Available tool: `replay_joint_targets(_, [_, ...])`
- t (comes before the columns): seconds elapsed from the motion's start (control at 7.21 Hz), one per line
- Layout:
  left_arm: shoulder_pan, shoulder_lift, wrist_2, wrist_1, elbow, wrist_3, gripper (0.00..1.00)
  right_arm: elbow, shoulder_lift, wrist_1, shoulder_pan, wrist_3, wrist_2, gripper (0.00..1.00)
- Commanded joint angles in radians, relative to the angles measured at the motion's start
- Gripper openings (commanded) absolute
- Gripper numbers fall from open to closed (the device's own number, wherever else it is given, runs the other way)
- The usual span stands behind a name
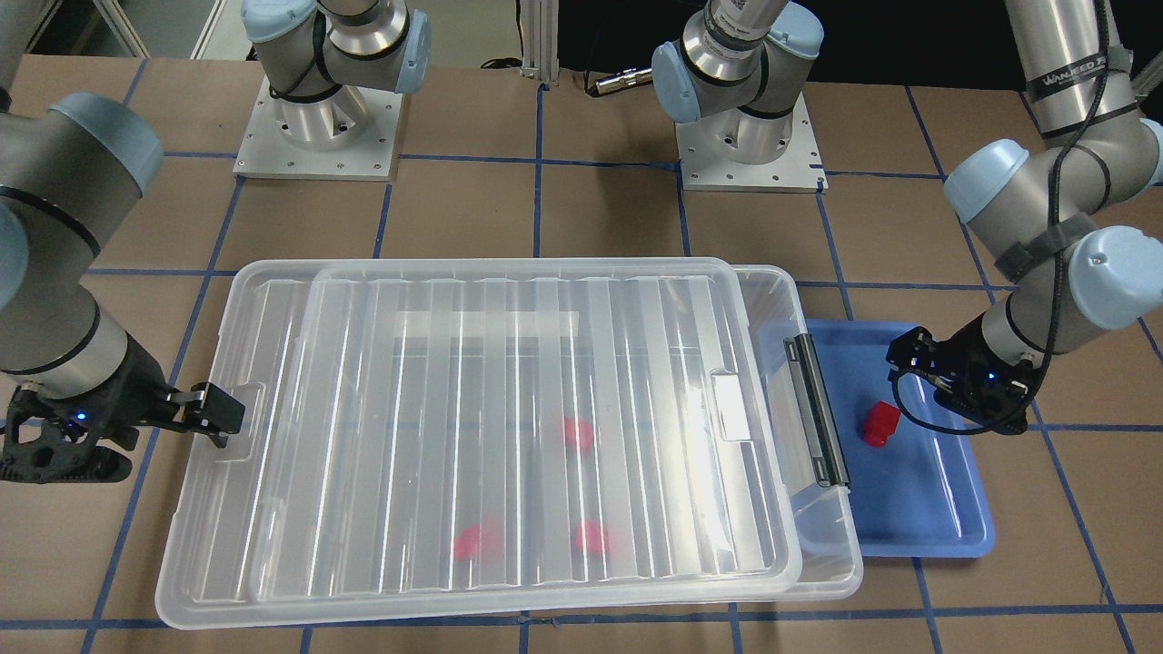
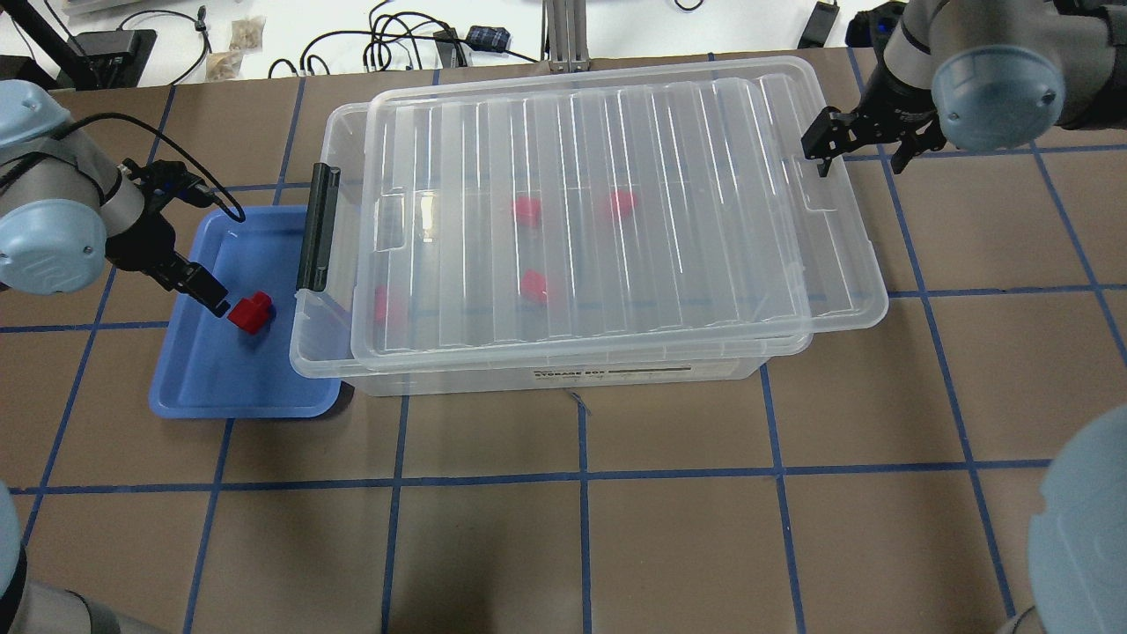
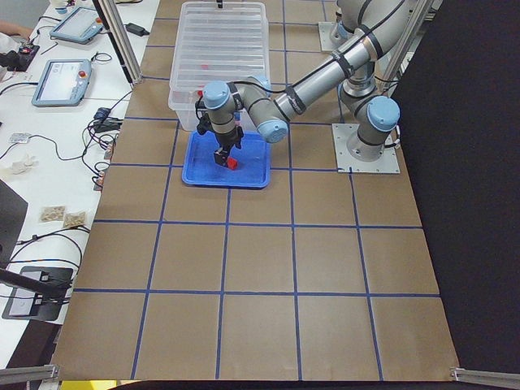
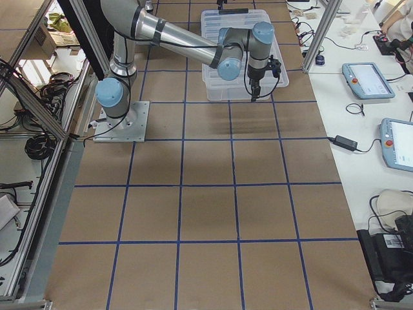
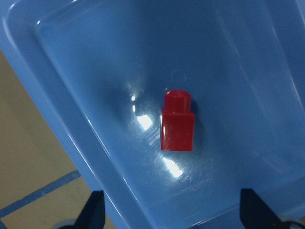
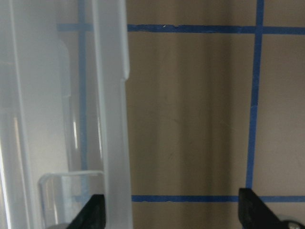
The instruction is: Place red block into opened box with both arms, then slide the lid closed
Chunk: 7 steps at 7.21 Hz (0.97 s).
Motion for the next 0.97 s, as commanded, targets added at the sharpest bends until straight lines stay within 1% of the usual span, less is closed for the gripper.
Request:
replay_joint_targets(0.0, [-0.001,-0.063,-0.012,0.051,0.001,0.000,1.00,-0.003,-0.003,0.000,-0.059,-0.074,0.000,1.00])
replay_joint_targets(0.14, [-0.003,-0.094,-0.025,0.077,0.001,0.000,1.00,-0.003,-0.006,0.000,-0.084,-0.104,0.000,1.00])
replay_joint_targets(0.28, [-0.003,-0.116,-0.026,0.084,0.001,0.000,0.96,-0.005,-0.008,0.001,-0.118,-0.138,0.000,1.00])
replay_joint_targets(0.42, [-0.004,-0.130,-0.025,0.087,0.002,0.000,0.87,-0.007,-0.009,0.003,-0.145,-0.151,-0.001,1.00])
replay_joint_targets(0.55, [-0.004,-0.136,-0.025,0.087,0.004,0.007,0.57,-0.007,-0.011,0.003,-0.170,-0.172,-0.003,1.00])
replay_joint_targets(0.69, [-0.004,-0.137,-0.025,0.087,0.004,0.007,0.16,-0.007,-0.013,0.004,-0.194,-0.189,-0.003,1.00])
replay_joint_targets(0.83, [-0.007,-0.137,-0.026,0.088,0.005,0.007,0.00,-0.007,-0.013,0.004,-0.220,-0.219,-0.003,1.00])
